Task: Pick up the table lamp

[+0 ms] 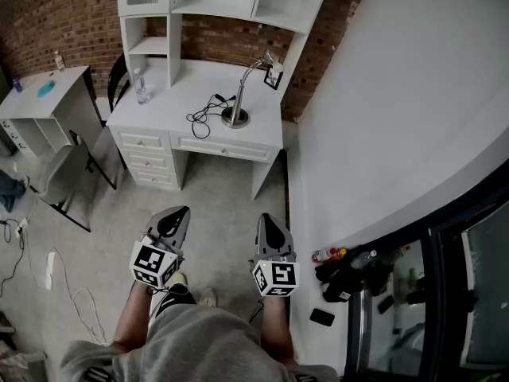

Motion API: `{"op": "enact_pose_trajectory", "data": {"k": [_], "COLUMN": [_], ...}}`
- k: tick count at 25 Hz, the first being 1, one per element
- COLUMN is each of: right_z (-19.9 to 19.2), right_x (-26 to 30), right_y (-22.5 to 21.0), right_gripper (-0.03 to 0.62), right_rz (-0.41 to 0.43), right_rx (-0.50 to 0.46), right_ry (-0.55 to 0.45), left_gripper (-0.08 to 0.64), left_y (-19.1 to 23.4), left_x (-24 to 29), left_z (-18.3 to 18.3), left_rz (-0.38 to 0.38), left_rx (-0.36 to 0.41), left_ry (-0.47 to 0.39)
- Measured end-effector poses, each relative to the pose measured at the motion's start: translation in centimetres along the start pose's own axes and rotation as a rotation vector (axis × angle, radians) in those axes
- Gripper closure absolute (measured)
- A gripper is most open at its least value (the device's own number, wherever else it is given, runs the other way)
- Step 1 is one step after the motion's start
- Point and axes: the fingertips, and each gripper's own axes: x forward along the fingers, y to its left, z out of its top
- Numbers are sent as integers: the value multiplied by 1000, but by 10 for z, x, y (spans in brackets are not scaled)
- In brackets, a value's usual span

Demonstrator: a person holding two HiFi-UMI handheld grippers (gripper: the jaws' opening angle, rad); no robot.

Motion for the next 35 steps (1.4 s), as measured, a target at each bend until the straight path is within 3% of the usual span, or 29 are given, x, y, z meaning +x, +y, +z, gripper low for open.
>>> {"op": "enact_pose_trajectory", "data": {"k": [12,25,35], "right_z": [0,-6,-13], "right_x": [0,-5,42], "right_y": [-4,-30,-52], "right_gripper": [569,569,569], "right_rz": [2,-27,-36], "right_rx": [13,26,33], "right_ry": [-2,5,11], "left_gripper": [557,557,557], "left_y": [1,-20,7], "left_x": [3,34,83], "left_z": [-1,-6,-7], "left_rz": [12,-42,-49], "left_rx": [-1,-4,-5], "left_ry": [4,20,36]}}
